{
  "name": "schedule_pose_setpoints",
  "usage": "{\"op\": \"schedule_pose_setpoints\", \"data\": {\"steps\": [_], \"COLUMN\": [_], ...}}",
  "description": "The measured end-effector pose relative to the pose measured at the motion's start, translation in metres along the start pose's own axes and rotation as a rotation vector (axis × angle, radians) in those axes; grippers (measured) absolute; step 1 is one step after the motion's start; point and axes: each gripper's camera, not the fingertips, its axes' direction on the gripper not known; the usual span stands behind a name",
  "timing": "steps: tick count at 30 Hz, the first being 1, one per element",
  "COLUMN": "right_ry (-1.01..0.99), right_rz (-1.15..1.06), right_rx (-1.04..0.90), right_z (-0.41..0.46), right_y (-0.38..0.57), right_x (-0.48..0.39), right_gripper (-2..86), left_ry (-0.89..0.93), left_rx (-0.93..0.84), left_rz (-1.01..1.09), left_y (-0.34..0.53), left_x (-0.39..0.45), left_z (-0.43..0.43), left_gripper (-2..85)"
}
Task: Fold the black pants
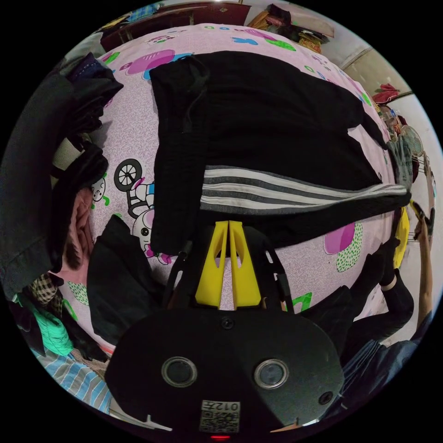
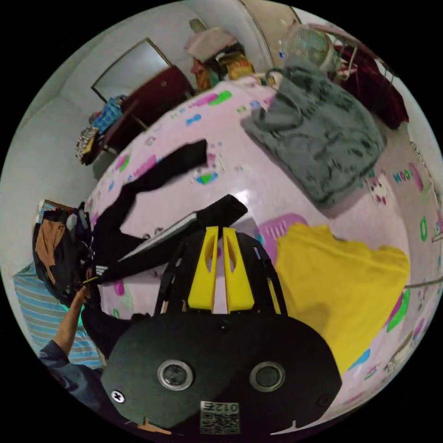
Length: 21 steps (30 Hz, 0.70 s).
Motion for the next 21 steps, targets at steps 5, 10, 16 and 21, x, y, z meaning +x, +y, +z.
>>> {"op": "schedule_pose_setpoints", "data": {"steps": [5, 10, 16, 21], "right_ry": [0.022, 0.029, 0.121, 0.191], "right_rz": [0.073, -0.149, -0.155, -0.132], "right_rx": [0.007, 0.002, -0.180, -0.132], "right_z": [-0.005, 0.011, 0.078, 0.095], "right_y": [0.032, 0.018, -0.002, -0.026], "right_x": [0.026, -0.036, -0.068, -0.076], "right_gripper": [-1.0, -1.0, -1.0, -1.0], "left_ry": [-0.045, -0.093, -0.066, 0.004], "left_rx": [-0.015, -0.037, 0.011, 0.055], "left_rz": [0.037, 0.059, 0.038, -0.007], "left_y": [-0.001, -0.005, 0.000, 0.006], "left_x": [0.009, 0.019, 0.018, 0.010], "left_z": [-0.002, -0.004, -0.007, -0.009], "left_gripper": [0.1, 0.3, 0.3, 0.1]}}
